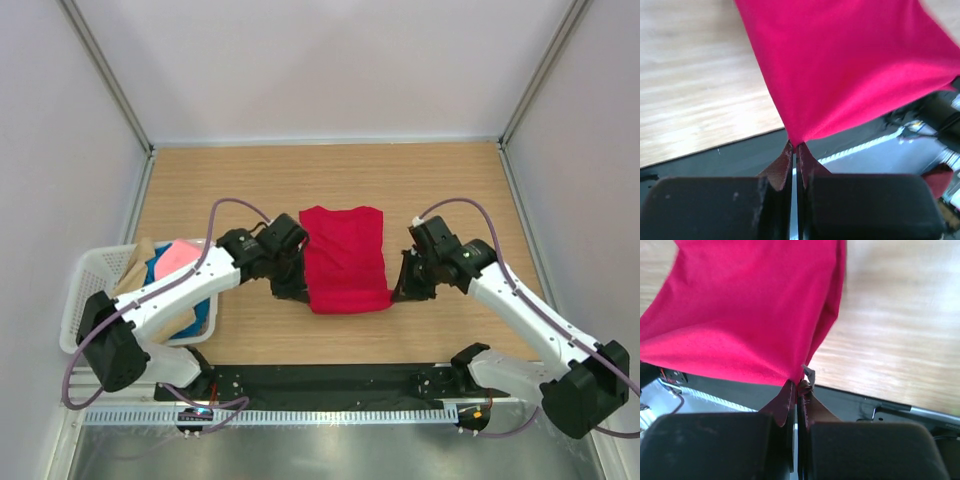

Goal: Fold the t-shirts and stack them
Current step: Fold the tshirt

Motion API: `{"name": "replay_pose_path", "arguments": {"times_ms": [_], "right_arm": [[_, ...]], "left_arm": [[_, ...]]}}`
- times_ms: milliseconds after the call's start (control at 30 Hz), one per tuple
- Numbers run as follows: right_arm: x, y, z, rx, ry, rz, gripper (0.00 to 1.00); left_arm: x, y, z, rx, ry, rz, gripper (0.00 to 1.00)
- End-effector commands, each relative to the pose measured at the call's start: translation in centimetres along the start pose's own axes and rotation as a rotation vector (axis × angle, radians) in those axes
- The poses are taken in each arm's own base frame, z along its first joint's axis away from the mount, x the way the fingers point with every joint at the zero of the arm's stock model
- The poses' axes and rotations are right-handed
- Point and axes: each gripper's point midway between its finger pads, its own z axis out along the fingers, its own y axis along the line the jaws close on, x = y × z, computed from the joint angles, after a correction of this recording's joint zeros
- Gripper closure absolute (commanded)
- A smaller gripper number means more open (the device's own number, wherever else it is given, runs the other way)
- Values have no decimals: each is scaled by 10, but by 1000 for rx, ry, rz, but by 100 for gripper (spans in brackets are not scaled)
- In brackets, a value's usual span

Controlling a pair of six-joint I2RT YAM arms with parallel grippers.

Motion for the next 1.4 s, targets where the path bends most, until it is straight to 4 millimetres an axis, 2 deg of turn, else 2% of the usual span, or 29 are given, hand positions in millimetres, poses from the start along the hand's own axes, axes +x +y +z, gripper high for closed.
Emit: {"name": "replay_pose_path", "arguments": {"times_ms": [0, 33, 100, 133, 200, 233, 333, 367, 500, 700, 900, 1100, 1233, 1367], "right_arm": [[-33, 13, -17, 33, -63, -81, 99], [-38, 15, -10, 47, -39, -83, 99], [-55, 28, -15, 28, -65, -104, 99], [-61, 28, -8, 49, -51, -101, 99], [-79, 39, -12, 38, -73, -110, 99], [-84, 39, -6, 53, -58, -115, 99], [-107, 44, -9, 41, -69, -109, 99], [-111, 43, -2, 51, -49, -103, 99], [-137, 43, -1, 25, -51, -78, 99], [-164, 45, 8, -6, -45, -68, 99], [-191, 53, 11, -41, -57, -60, 99], [-215, 54, 27, -60, -41, -36, 99], [-232, 48, 46, -67, -33, -13, 99], [-254, 36, 64, -65, -46, 7, 99]], "left_arm": [[-29, 10, -11, -71, -31, 45, 100], [-41, 11, -14, -69, -44, 28, 100], [-59, 3, -22, -46, -67, 29, 100], [-71, 7, -19, -56, -67, 21, 100], [-84, 4, -21, -43, -73, 15, 100], [-98, 4, -21, -39, -84, 11, 100], [-120, -2, -24, -18, -100, 12, 100], [-127, 2, -16, -29, -88, 7, 100], [-149, -3, -9, -6, -79, 10, 100], [-179, -10, -2, 13, -93, 6, 100], [-213, -13, -8, 39, -143, -14, 100], [-236, -7, 8, 66, -126, -51, 100], [-254, -4, 23, 95, -124, -66, 100], [-284, -7, 43, 146, -145, -59, 100]]}}
